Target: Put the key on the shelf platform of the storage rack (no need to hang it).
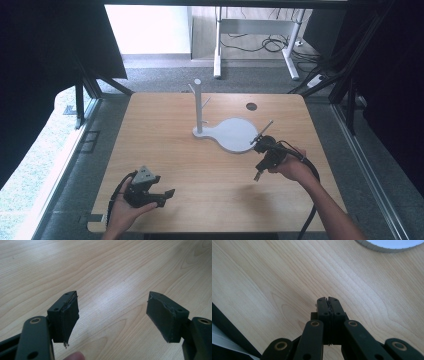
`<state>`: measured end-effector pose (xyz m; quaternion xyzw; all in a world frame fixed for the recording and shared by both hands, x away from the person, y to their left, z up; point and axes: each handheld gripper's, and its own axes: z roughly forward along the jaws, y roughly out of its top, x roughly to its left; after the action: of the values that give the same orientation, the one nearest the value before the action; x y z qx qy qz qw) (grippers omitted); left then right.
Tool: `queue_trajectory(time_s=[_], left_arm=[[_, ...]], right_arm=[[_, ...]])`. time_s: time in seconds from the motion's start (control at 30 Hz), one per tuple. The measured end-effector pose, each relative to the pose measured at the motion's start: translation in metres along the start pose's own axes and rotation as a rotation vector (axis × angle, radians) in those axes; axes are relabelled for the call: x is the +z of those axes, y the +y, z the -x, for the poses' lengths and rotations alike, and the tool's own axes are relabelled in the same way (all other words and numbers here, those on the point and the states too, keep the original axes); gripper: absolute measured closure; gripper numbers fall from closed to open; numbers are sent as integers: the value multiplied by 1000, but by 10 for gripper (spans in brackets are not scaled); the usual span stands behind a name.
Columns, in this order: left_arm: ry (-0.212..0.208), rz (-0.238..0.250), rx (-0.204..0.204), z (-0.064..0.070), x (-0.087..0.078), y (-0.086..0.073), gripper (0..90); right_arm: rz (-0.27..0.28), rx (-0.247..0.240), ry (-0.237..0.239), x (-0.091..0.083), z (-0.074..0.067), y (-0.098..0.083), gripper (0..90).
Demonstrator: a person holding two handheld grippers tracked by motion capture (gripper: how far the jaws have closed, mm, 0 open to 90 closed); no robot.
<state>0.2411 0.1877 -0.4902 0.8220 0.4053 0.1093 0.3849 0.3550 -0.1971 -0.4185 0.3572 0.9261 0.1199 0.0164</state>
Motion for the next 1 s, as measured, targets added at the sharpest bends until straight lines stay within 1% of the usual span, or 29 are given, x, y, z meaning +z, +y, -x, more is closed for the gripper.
queue_trajectory(time_s=[0.2,0.5,0.63,0.8,1.0], left_arm=[[-1,-1,-1,-1,0,0,261],[-2,1,-1,-1,0,0,261],[0,0,-4,-1,0,0,261],[1,-1,-4,-3,0,-1,261],[0,0,-3,-3,-1,-1,261]], right_arm=[[6,-2,-12,-4,4,9,900],[7,6,-7,-4,8,18,900],[5,13,-9,-3,12,22,900],[6,17,-11,-5,17,28,900],[16,28,-3,-6,23,34,900]])
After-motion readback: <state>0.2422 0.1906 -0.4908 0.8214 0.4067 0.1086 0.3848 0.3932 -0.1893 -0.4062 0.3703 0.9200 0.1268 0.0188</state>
